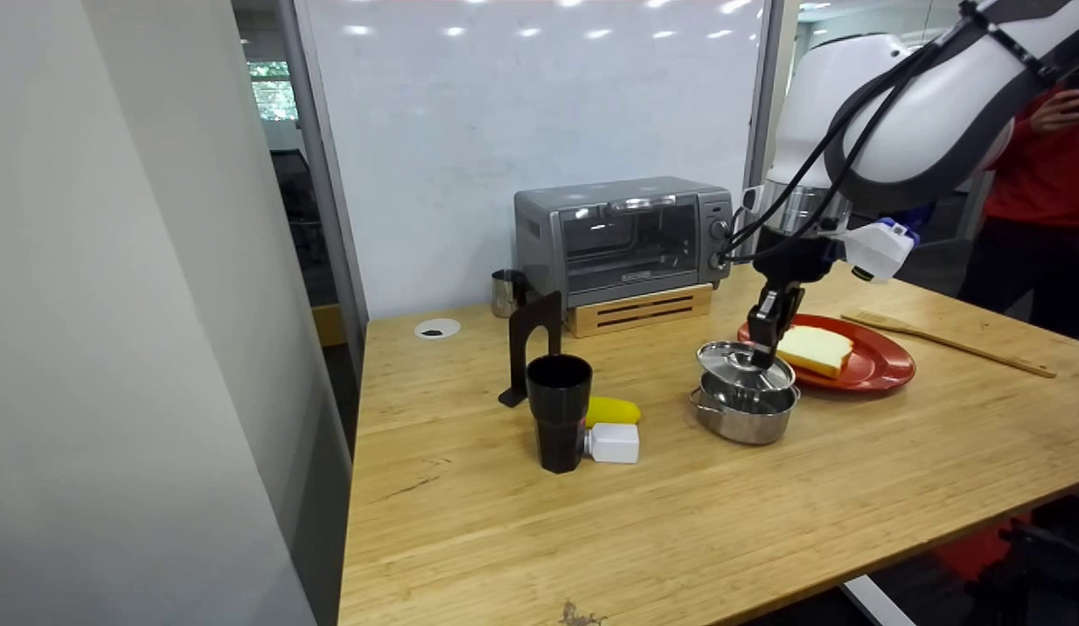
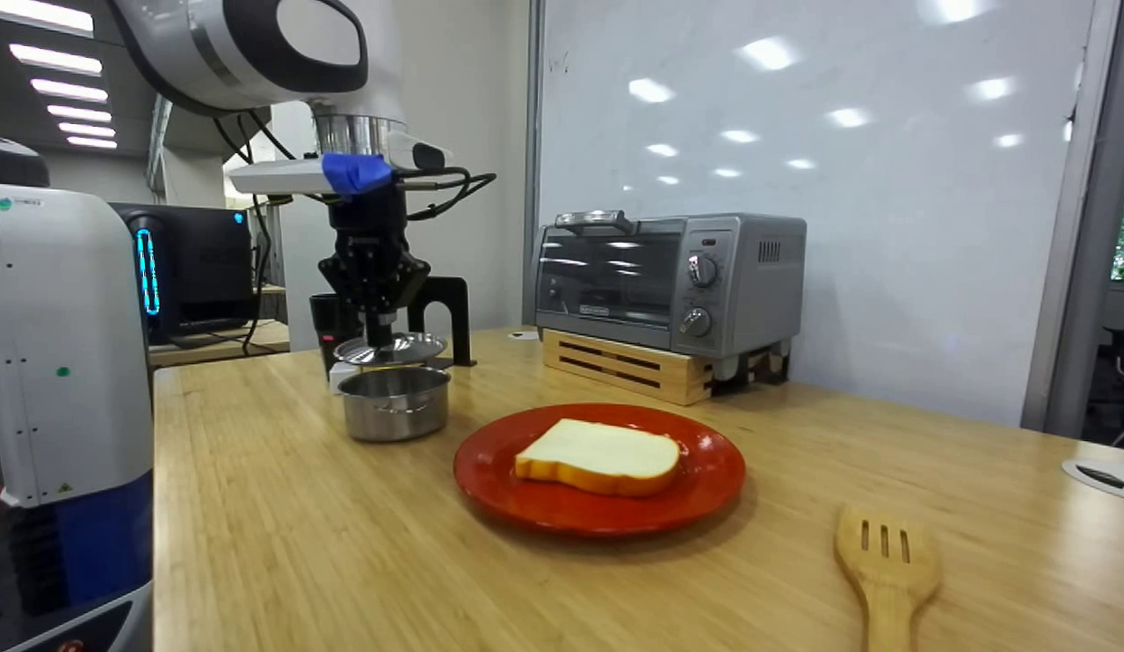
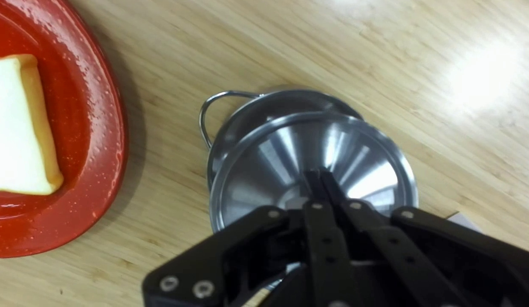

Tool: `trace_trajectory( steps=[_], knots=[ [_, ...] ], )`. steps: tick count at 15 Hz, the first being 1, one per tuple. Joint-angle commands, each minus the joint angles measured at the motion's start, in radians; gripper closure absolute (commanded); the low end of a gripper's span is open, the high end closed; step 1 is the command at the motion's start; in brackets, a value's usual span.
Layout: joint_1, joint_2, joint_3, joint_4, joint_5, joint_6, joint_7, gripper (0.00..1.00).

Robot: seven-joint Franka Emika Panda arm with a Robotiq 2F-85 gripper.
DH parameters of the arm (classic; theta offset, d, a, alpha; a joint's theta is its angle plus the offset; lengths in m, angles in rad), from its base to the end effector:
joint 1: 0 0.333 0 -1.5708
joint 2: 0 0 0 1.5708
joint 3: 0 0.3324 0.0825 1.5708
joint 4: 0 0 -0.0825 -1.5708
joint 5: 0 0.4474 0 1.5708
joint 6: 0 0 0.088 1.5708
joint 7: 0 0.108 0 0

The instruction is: Close the toaster oven

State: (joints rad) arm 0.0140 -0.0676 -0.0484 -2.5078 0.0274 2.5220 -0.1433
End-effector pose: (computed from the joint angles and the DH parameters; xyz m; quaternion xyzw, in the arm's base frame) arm 0.5078 -0.0175 0.2812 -0.9982 -0.0436 -0.0416 0.0064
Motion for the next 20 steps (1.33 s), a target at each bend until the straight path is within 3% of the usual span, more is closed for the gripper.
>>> trace_trajectory(
  steps=[1, 20],
  knots=[
    [-0.013, 0.060, 0.002, 0.034, 0.014, 0.027, -0.033, 0.99],
    [-0.014, 0.119, 0.015, 0.045, 0.011, 0.027, -0.016, 0.99]
  ],
)
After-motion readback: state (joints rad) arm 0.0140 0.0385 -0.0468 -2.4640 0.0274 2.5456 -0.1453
